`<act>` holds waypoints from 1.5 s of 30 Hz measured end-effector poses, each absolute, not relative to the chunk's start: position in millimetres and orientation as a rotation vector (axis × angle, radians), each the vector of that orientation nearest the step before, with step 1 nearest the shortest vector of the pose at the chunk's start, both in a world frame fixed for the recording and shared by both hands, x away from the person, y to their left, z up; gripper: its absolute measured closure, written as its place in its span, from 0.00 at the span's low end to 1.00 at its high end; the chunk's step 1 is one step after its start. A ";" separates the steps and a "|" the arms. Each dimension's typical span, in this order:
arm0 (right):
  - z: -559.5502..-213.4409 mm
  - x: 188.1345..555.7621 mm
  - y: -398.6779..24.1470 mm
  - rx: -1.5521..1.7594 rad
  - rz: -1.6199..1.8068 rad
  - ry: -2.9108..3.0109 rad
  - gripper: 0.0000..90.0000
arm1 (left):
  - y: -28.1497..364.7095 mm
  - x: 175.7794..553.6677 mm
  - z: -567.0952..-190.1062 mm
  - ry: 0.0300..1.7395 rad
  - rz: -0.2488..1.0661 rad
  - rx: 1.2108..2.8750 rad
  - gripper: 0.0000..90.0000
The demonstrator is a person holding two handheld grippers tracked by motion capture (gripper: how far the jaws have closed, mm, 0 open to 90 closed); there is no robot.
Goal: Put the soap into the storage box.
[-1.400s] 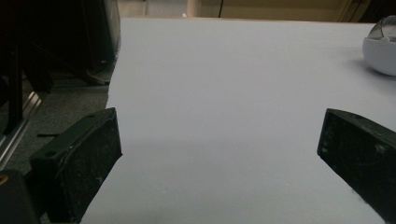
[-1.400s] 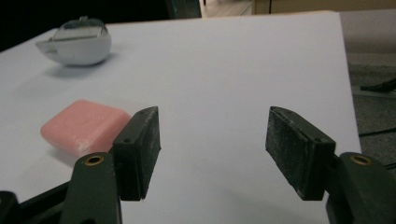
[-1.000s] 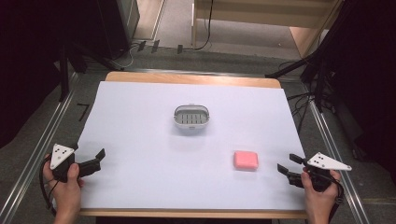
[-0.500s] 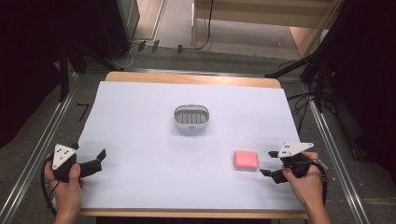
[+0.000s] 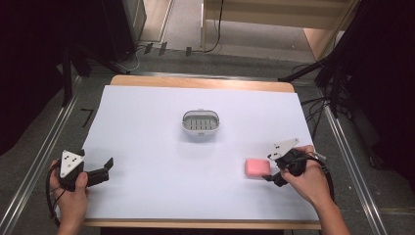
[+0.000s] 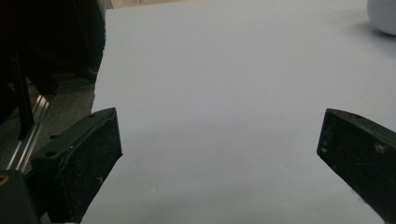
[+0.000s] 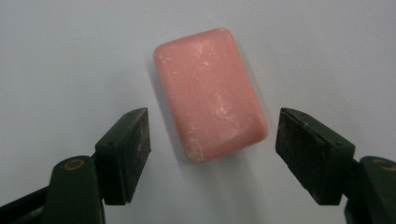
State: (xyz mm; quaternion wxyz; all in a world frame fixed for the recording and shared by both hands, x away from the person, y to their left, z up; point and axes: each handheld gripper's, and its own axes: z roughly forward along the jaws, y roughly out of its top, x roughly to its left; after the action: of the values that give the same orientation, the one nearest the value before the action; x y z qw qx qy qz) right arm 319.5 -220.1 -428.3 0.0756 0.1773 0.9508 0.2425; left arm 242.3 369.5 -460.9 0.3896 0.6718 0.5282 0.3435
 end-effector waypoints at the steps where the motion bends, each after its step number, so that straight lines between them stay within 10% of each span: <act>1: -429.6 323.8 -214.4 0.492 0.735 2.883 0.31 | 369.2 242.4 -460.9 1.338 0.875 1.716 0.00; 45: -425.0 368.8 -143.6 0.218 0.422 3.073 0.43 | 364.6 239.9 -461.5 1.306 0.910 1.734 0.10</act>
State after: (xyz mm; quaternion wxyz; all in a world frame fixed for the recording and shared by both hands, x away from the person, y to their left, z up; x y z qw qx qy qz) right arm 368.8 -143.6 -425.0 0.0160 0.0702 0.9881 0.1357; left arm 239.9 364.6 -461.5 0.3838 0.6802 0.5123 0.3571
